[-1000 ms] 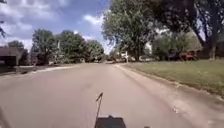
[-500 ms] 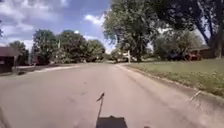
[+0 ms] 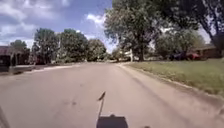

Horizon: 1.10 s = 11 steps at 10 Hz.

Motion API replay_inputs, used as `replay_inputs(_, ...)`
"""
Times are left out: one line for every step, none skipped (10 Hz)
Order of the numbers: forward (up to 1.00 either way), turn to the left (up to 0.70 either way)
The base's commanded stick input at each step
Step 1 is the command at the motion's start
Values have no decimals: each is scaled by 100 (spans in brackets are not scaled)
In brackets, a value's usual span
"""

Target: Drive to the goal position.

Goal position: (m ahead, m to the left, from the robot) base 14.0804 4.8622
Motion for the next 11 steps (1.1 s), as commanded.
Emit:
replay_inputs(100, 0)
replay_inputs(100, 0)
replay_inputs(100, 0)
replay_inputs(100, 0)
replay_inputs(100, 0)
replay_inputs(100, 0)
replay_inputs(100, 0)
replay_inputs(100, 0)
replay_inputs(100, 0)
replay_inputs(100, 0)
replay_inputs(100, 0)
